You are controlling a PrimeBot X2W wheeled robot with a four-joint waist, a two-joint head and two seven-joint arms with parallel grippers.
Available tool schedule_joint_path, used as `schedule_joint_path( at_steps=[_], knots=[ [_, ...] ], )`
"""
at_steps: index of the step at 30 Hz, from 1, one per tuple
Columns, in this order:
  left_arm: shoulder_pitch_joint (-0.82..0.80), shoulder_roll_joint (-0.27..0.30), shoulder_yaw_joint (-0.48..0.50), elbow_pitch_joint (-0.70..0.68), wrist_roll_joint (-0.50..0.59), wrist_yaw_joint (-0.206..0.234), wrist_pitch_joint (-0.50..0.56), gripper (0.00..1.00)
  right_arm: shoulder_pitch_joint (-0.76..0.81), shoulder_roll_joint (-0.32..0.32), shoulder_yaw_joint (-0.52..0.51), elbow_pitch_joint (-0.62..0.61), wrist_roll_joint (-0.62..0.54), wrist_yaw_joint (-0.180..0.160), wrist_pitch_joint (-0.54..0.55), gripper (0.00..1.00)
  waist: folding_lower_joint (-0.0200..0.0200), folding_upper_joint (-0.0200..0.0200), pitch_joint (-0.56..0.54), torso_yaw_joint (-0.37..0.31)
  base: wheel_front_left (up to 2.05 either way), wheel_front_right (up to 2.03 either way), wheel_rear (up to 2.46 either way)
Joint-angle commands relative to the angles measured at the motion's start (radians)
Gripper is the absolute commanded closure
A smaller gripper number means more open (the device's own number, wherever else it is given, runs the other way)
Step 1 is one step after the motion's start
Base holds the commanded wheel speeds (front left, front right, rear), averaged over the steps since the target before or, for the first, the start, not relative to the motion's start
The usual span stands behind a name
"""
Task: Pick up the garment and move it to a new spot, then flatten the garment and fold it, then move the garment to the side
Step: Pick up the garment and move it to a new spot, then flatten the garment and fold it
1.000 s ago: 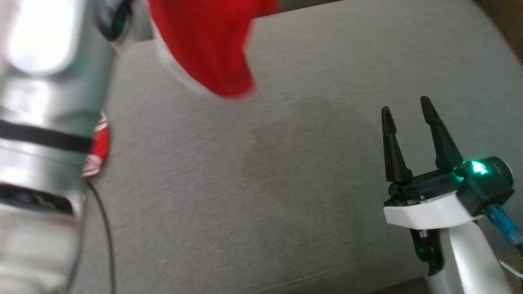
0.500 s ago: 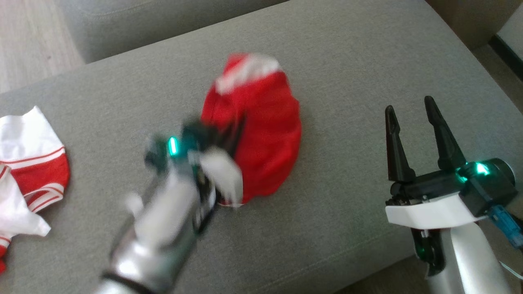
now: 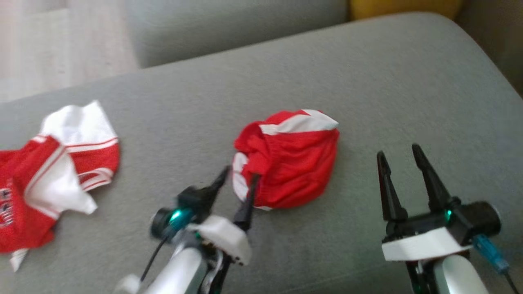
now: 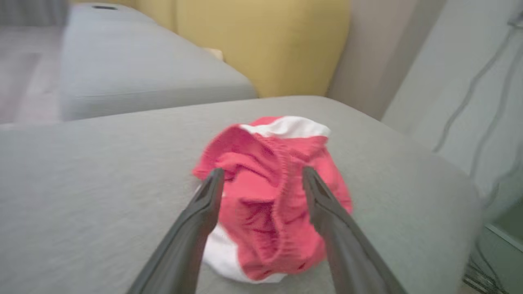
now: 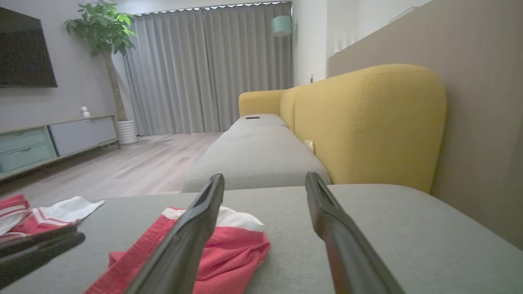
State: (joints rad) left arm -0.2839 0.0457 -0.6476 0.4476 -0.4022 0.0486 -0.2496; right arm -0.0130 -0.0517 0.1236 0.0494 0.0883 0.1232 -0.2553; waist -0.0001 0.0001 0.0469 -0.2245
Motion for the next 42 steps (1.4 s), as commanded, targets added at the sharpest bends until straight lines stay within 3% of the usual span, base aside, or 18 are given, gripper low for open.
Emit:
schedule_joint_path(
  at_steps=[1, 5, 11, 16, 20, 31, 42],
  knots=[
    [0.019, 0.005, 0.072, -0.068, 0.020, 0.027, -0.012, 0.00, -0.009, 0.001, 0.021, -0.021, 0.009, 0.008, -0.006, 0.00, 0.0001, -0.0001, -0.051, 0.063, 0.00, 0.00, 0.00],
    [0.172, 0.009, 0.241, -0.253, 0.086, 0.089, -0.012, 0.00, 0.032, 0.001, -0.020, 0.024, 0.054, 0.008, -0.006, 0.00, 0.0001, -0.0001, -0.098, 0.137, 0.00, 0.00, 0.00],
    [0.350, 0.020, 0.417, -0.414, 0.232, 0.120, -0.012, 0.00, 0.081, 0.001, -0.037, 0.059, 0.042, 0.008, -0.006, 0.00, 0.0001, -0.0001, -0.156, 0.206, 0.00, 0.00, 0.00],
    [0.456, 0.030, 0.485, -0.453, 0.306, 0.128, -0.012, 0.00, 0.121, 0.001, -0.017, 0.078, 0.026, 0.008, -0.006, 0.00, 0.0001, -0.0001, -0.185, 0.220, 0.00, 0.00, 0.00],
    [0.528, 0.029, 0.541, -0.463, 0.314, 0.108, -0.012, 0.00, 0.155, 0.001, 0.002, 0.087, 0.025, 0.008, -0.006, 0.00, 0.0001, -0.0001, -0.197, 0.220, 0.00, 0.00, 0.00],
    [0.560, 0.008, 0.581, -0.465, 0.300, 0.054, -0.012, 0.00, 0.170, -0.008, 0.022, 0.096, 0.032, 0.008, -0.006, 0.00, 0.0001, -0.0001, -0.204, 0.218, 0.00, 0.00, 0.00],
    [0.553, 0.005, 0.577, -0.455, 0.305, 0.040, -0.012, 0.00, 0.168, -0.015, 0.024, 0.094, 0.043, 0.008, -0.006, 0.00, 0.0001, -0.0001, -0.196, 0.222, 0.00, 0.00, 0.00]
  ],
)
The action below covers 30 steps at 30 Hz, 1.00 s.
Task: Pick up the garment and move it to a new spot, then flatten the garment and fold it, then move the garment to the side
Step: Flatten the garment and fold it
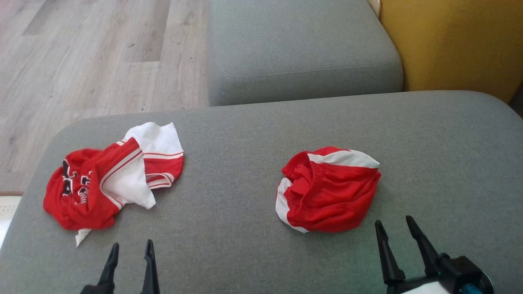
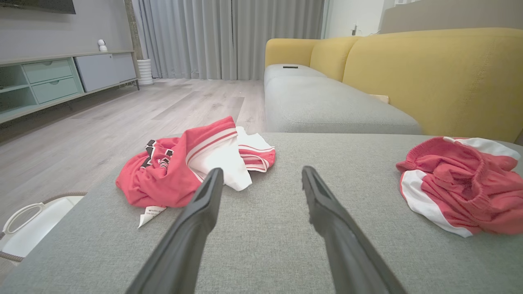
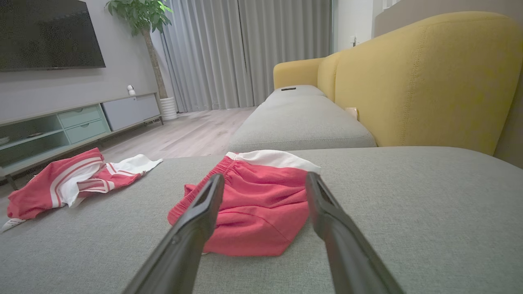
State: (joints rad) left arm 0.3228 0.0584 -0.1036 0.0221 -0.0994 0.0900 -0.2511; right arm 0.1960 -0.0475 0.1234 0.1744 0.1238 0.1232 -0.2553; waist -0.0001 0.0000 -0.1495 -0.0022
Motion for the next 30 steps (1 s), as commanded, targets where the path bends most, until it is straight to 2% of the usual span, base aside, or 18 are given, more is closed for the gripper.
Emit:
schedule_joint_path(
  at_steps=[1, 30],
  knots=[
    [-0.055, -0.008, 0.030, -0.030, 0.007, -0.003, -0.011, 0.00, -0.042, -0.019, 0.024, -0.030, 0.007, 0.008, -0.006, 0.00, 0.0001, 0.0000, 0.001, 0.001, 0.00, 0.00, 0.00],
    [-0.072, -0.008, 0.015, -0.017, 0.044, -0.006, -0.011, 0.00, -0.049, -0.014, 0.019, -0.029, 0.013, 0.008, -0.006, 0.00, 0.0001, 0.0000, 0.010, 0.001, 0.00, 0.00, 0.00]
  ],
)
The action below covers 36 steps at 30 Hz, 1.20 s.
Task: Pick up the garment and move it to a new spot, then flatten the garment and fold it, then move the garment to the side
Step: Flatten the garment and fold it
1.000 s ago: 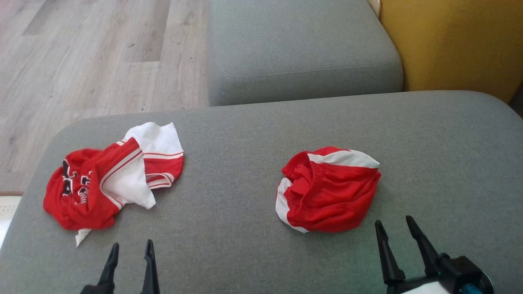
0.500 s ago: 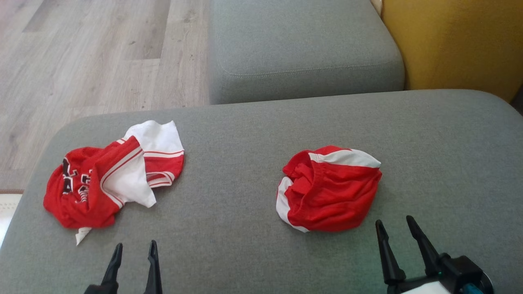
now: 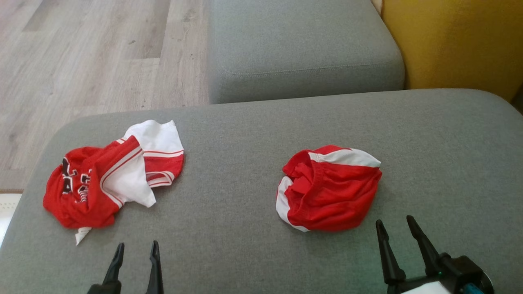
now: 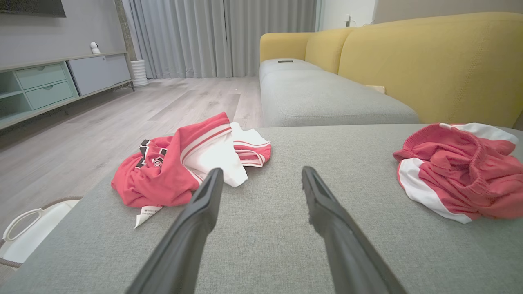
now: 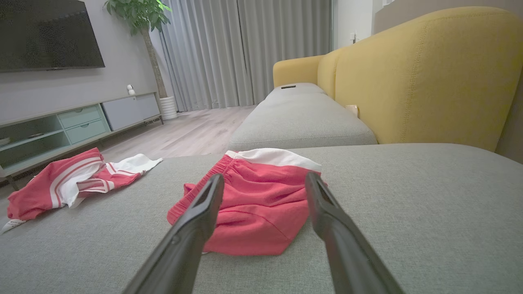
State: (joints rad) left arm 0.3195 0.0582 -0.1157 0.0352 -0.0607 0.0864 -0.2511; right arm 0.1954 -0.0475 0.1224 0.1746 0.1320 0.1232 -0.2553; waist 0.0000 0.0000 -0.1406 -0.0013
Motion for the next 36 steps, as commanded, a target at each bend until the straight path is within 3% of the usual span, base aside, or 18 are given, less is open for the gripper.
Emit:
schedule_joint_path(
  at_steps=[1, 12, 17, 22, 29, 36],
  knots=[
    [-0.070, -0.008, 0.027, -0.030, 0.005, -0.002, -0.011, 0.00, -0.048, -0.014, 0.020, -0.030, 0.005, 0.008, -0.006, 0.00, 0.0000, 0.0000, 0.002, 0.000, 0.00, 0.00, 0.00],
    [-0.142, -0.008, -0.045, 0.008, -0.053, -0.026, -0.011, 0.00, -0.067, -0.017, 0.029, -0.036, 0.010, 0.008, -0.006, 0.00, 0.0000, 0.0000, 0.041, -0.009, 0.00, 0.00, 0.00],
    [-0.287, -0.008, -0.192, 0.103, -0.149, -0.038, -0.011, 0.00, -0.085, -0.030, 0.059, -0.035, 0.021, 0.008, -0.006, 0.00, 0.0000, 0.0000, 0.086, -0.025, 0.00, 0.00, 0.00],
    [-0.485, -0.008, -0.372, 0.229, -0.298, -0.036, -0.011, 0.00, -0.112, -0.052, 0.086, -0.043, 0.031, 0.008, -0.006, 0.00, 0.0000, 0.0000, 0.149, -0.051, 0.00, 0.00, 0.00],
    [-0.809, -0.008, -0.619, 0.366, -0.636, -0.028, 0.064, 0.00, -0.168, -0.075, 0.084, -0.068, 0.048, 0.008, -0.006, 0.00, 0.0000, 0.0000, 0.275, -0.085, 0.00, 0.00, 0.00],
    [-1.038, -0.008, -0.777, 0.460, -0.901, 0.046, 0.139, 0.00, -0.198, -0.071, 0.081, -0.081, 0.055, 0.008, -0.006, 0.00, 0.0000, 0.0000, 0.346, -0.122, 0.00, 0.00, 0.00]
  ],
)
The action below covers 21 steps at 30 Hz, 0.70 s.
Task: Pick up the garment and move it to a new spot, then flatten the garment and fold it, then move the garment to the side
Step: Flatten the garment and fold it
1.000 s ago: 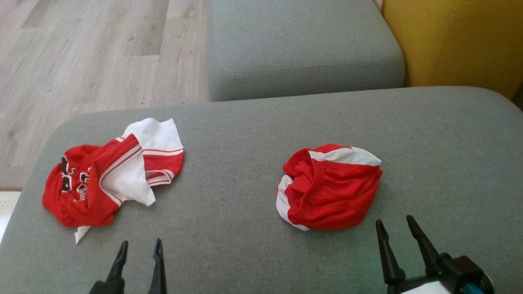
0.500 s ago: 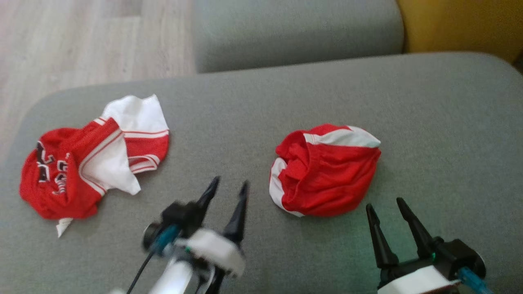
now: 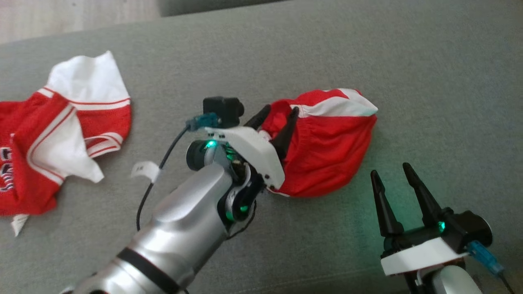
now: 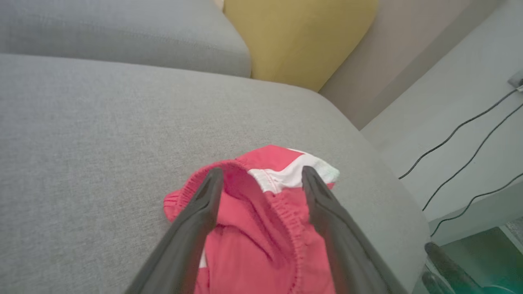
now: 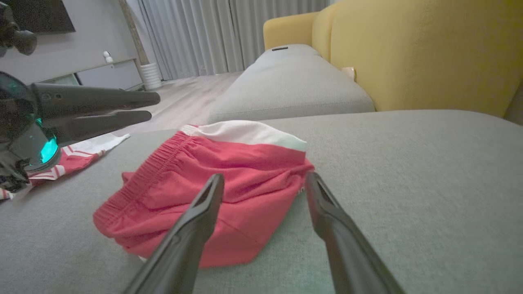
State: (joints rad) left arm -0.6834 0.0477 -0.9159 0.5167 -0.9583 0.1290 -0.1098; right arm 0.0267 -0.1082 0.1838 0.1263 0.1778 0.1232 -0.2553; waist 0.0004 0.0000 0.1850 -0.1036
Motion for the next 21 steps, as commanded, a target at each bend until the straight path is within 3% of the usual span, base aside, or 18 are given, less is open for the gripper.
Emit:
schedule_joint_path(
  at_steps=[1, 5, 17, 18, 19, 20, 21],
  knots=[
    [-0.058, 0.003, 0.008, -0.005, -0.029, 0.017, 0.001, 0.00, -0.033, -0.009, 0.020, -0.032, 0.010, 0.008, -0.006, 0.00, -0.0004, 0.0000, 0.026, -0.025, 0.00, 0.00, 0.00],
    [-0.137, 0.003, -0.064, 0.061, -0.126, 0.060, 0.007, 0.00, -0.044, -0.006, 0.013, -0.032, 0.013, 0.008, -0.006, 0.00, -0.0004, 0.0000, 0.039, -0.042, 0.00, 0.00, 0.00],
    [-0.215, 0.003, -0.183, 0.141, -0.277, 0.073, -0.055, 0.03, -0.057, -0.002, 0.021, -0.028, 0.011, 0.008, -0.006, 0.00, -0.0004, 0.0000, 0.043, -0.075, 0.00, 0.00, 0.00],
    [-0.220, 0.003, -0.189, 0.149, -0.286, 0.072, -0.063, 0.53, -0.058, 0.000, 0.022, -0.029, 0.012, 0.008, -0.006, 0.00, -0.0004, 0.0000, 0.043, -0.078, 0.00, 0.00, 0.00],
    [-0.223, 0.003, -0.195, 0.154, -0.299, 0.064, -0.065, 0.72, -0.058, 0.001, 0.025, -0.028, 0.013, 0.008, -0.006, 0.00, -0.0004, 0.0000, 0.042, -0.082, 0.00, 0.00, 0.00],
    [-0.223, 0.003, -0.195, 0.154, -0.299, 0.064, -0.065, 0.72, -0.058, 0.001, 0.025, -0.028, 0.013, 0.008, -0.006, 0.00, -0.0004, 0.0000, 0.042, -0.082, 0.00, 0.00, 0.00],
    [-0.226, 0.003, -0.200, 0.159, -0.312, 0.055, -0.065, 1.00, -0.058, 0.002, 0.027, -0.026, 0.014, 0.008, -0.006, 0.00, -0.0004, 0.0000, 0.040, -0.086, 0.00, 0.00, 0.00]
  ],
)
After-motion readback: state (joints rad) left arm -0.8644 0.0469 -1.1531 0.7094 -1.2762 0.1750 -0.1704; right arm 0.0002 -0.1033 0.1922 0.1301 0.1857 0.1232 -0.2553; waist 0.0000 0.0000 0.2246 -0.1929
